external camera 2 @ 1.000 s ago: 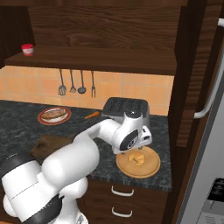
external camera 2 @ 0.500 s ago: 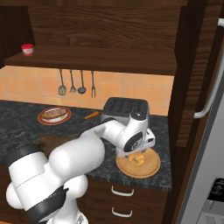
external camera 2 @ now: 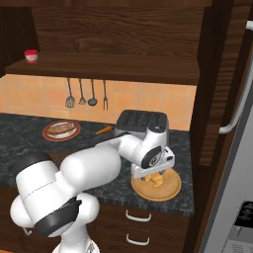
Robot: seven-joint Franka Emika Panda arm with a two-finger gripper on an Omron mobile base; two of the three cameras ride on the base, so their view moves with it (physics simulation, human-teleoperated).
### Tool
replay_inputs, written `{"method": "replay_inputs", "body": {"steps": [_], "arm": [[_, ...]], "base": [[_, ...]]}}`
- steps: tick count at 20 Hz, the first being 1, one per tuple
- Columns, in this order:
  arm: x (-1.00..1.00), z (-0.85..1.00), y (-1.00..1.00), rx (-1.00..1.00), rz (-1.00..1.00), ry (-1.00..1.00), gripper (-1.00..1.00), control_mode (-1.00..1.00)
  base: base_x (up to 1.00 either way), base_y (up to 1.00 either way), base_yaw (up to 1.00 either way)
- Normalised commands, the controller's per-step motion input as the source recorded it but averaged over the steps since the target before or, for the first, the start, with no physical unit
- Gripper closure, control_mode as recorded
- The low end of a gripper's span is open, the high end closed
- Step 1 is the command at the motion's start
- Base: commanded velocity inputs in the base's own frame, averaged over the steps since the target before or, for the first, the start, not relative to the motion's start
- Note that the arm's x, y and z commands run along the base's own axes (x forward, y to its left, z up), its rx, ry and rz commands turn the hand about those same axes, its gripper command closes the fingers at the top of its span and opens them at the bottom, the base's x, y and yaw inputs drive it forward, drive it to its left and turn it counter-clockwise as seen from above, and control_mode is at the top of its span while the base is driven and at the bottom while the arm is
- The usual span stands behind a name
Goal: From the different types of pastries on the counter, select a croissant and place it on the cutting board. Then retrieve a jar of jam from the cabinet and place it alongside the croissant on the cutting board.
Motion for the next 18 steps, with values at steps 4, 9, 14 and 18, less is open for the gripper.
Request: {"method": "replay_inputs", "body": {"steps": [4,9,14,18], "arm": [[0.03,0.0,-0.08,0.0,0.02,0.04,-1.0,-1.0],[0.05,-0.01,-0.1,0.0,0.04,0.0,-1.0,-1.0],[0.0,-0.14,0.0,0.0,0.06,0.0,-1.0,-1.0],[0.0,-0.1,0.0,0.0,0.05,0.0,-1.0,-1.0]], "base": [[0.0,0.0,0.0],[0.0,0.0,0.0],[0.0,0.0,0.0],[0.0,0.0,0.0]]}}
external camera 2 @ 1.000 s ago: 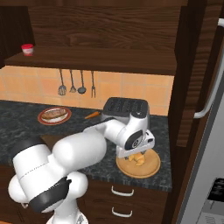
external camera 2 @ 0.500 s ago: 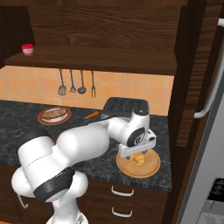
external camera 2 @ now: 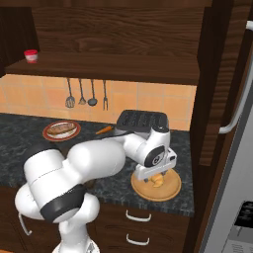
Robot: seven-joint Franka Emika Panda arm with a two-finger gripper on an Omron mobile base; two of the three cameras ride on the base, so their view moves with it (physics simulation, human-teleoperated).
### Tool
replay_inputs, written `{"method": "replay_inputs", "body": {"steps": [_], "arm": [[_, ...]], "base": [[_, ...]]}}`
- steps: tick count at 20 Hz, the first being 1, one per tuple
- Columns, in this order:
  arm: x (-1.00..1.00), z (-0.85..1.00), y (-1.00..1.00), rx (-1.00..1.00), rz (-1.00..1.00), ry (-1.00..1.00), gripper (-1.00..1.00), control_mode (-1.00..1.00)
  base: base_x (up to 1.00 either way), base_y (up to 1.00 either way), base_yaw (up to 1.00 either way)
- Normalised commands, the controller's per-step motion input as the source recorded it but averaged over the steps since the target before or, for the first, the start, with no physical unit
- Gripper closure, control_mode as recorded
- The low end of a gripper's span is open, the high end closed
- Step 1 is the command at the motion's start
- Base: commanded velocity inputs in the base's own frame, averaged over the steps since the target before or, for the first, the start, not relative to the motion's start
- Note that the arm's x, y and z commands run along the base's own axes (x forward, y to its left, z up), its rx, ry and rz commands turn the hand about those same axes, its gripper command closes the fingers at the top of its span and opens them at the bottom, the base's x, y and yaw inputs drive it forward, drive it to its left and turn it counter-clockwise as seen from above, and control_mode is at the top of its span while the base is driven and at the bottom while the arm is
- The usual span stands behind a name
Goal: From the different types of pastries on the counter, select a croissant and place it on the cutting board. Then retrieve a jar of jam from the cabinet and place it alongside the croissant on the cutting board.
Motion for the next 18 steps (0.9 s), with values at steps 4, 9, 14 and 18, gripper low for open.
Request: {"method": "replay_inputs", "body": {"steps": [4,9,14,18], "arm": [[0.0,-0.08,0.0,0.0,0.03,0.0,-1.0,-1.0],[0.01,-0.1,0.0,0.0,0.01,0.0,-1.0,-1.0],[0.18,-0.01,0.0,0.0,0.0,0.0,-1.0,-1.0],[0.11,-0.05,-0.05,0.0,0.0,0.0,-1.0,-1.0]], "base": [[0.0,0.0,0.0],[0.0,0.0,0.0],[0.0,0.0,0.0],[0.0,0.0,0.0]]}}
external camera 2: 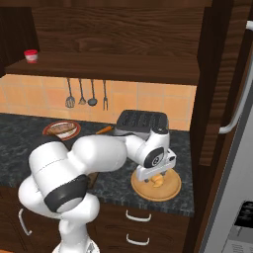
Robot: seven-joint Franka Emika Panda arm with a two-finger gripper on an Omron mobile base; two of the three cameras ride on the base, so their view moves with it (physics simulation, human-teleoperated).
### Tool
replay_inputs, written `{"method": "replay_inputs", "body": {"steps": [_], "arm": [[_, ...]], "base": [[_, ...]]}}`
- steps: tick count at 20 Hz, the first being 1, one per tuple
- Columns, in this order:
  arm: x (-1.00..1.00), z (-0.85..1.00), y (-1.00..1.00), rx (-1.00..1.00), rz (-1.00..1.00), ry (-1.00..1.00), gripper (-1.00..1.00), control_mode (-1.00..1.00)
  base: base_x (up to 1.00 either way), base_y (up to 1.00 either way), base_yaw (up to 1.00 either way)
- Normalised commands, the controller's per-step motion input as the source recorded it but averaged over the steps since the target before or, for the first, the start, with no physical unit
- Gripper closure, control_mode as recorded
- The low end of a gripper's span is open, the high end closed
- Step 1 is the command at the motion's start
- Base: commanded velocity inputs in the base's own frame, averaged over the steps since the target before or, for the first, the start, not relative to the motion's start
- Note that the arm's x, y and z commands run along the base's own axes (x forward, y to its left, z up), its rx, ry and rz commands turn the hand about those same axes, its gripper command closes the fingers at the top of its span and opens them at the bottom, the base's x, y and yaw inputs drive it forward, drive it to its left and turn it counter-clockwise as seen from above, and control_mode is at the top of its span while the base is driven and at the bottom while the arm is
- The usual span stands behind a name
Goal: From the different types of pastries on the counter, select a croissant and place it on the cutting board. Then retrieve a jar of jam from the cabinet and place it alongside the croissant on the cutting board.
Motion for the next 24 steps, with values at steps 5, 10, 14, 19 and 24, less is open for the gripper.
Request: {"method": "replay_inputs", "body": {"steps": [5,10,14,19,24], "arm": [[0.06,-0.11,-0.16,0.0,0.0,0.0,-1.0,-1.0],[0.02,-0.1,-0.08,0.0,0.0,0.0,-1.0,-1.0],[0.0,-0.17,0.0,0.0,0.0,0.0,-1.0,-1.0],[0.04,-0.14,0.0,0.0,0.0,0.0,-1.0,-1.0],[0.22,-0.07,0.0,0.0,0.0,0.0,-1.0,-1.0]], "base": [[0.0,0.0,0.0],[0.0,0.0,0.0],[0.0,0.0,0.0],[0.0,0.0,0.0],[0.0,0.0,0.0]]}}
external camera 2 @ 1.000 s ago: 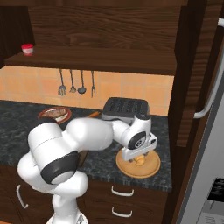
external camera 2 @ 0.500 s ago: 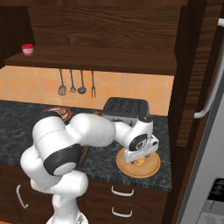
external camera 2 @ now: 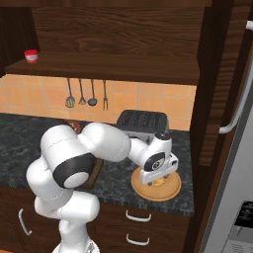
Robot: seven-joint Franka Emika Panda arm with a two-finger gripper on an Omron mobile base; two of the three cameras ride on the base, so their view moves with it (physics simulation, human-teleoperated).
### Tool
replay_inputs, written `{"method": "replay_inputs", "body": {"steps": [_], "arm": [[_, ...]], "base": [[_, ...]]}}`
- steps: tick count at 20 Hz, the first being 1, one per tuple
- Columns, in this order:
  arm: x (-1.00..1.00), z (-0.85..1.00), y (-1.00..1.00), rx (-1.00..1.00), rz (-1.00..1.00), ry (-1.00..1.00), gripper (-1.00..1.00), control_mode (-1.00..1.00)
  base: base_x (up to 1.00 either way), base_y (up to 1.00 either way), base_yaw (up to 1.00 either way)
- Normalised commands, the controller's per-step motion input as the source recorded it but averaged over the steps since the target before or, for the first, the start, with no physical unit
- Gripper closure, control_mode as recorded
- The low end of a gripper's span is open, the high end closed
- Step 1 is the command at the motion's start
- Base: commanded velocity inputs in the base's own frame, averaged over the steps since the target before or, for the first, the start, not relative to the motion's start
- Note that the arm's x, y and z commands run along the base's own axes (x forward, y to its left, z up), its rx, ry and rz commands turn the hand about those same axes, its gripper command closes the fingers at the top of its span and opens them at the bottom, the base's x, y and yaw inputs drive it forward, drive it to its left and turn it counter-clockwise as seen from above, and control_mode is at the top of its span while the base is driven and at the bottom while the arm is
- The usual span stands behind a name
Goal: From the different types of pastries on the counter, select a croissant and place it on the cutting board. Then retrieve a jar of jam from the cabinet and place it alongside the croissant on the cutting board.
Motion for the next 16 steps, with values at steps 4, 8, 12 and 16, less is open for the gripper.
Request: {"method": "replay_inputs", "body": {"steps": [4,8,12,16], "arm": [[0.21,-0.14,0.0,0.0,0.0,0.0,-1.0,-1.0],[0.02,-0.11,0.0,0.0,0.0,0.0,1.0,-1.0],[-0.09,0.39,0.01,0.0,0.0,-0.03,1.0,-1.0],[-0.42,0.44,0.28,-0.06,0.0,-0.18,1.0,-1.0]], "base": [[0.0,0.0,0.0],[0.0,0.0,0.0],[0.0,0.0,0.0],[0.0,0.0,0.0]]}}
